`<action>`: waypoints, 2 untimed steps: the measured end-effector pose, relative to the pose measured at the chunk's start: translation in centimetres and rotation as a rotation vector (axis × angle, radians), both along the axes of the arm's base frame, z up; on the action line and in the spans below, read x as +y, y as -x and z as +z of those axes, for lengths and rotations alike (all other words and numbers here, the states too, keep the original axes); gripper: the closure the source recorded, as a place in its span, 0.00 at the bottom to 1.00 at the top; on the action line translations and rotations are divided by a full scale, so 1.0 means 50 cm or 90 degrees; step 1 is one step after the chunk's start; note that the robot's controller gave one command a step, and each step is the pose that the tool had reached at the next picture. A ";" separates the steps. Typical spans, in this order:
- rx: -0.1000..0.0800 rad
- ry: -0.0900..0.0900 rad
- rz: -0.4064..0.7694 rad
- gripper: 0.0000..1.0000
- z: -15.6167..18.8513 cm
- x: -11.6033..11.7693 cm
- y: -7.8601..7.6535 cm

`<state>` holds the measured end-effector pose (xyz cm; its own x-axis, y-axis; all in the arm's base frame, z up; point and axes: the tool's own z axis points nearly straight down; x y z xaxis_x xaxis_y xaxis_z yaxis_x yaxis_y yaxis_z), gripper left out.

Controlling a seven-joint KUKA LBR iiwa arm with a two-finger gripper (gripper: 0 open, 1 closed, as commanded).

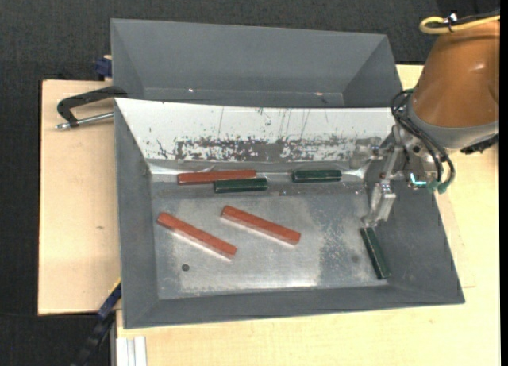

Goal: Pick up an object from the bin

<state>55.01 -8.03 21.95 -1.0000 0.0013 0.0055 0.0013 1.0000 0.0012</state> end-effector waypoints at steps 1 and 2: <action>-0.005 0.001 0.001 0.00 0.008 0.000 -0.003; -0.008 0.001 -0.057 0.00 -0.056 0.022 -0.004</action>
Offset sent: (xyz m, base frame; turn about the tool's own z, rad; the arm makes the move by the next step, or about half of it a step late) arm -0.0015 0.0441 -0.1240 0.3312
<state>55.20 -6.92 19.16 -0.9959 0.0906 -0.0064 0.0906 0.9959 0.0007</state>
